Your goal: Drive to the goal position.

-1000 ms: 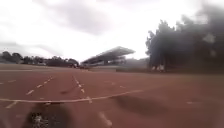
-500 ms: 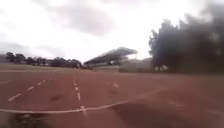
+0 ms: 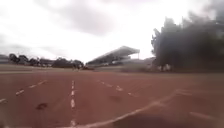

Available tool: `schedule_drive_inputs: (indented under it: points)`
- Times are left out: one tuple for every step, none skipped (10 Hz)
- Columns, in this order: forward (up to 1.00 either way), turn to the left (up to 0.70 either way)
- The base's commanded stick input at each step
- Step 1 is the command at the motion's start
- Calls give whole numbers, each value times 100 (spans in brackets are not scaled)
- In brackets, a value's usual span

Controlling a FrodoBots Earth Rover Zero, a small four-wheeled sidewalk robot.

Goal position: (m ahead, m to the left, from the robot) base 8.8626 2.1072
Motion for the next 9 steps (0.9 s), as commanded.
schedule_drive_inputs:
  points:
    - [100,-1]
    - [100,-1]
    - [100,-1]
    - [100,-1]
    - [100,-1]
    - [100,-1]
    - [100,-1]
    - [100,-1]
    - [100,-1]
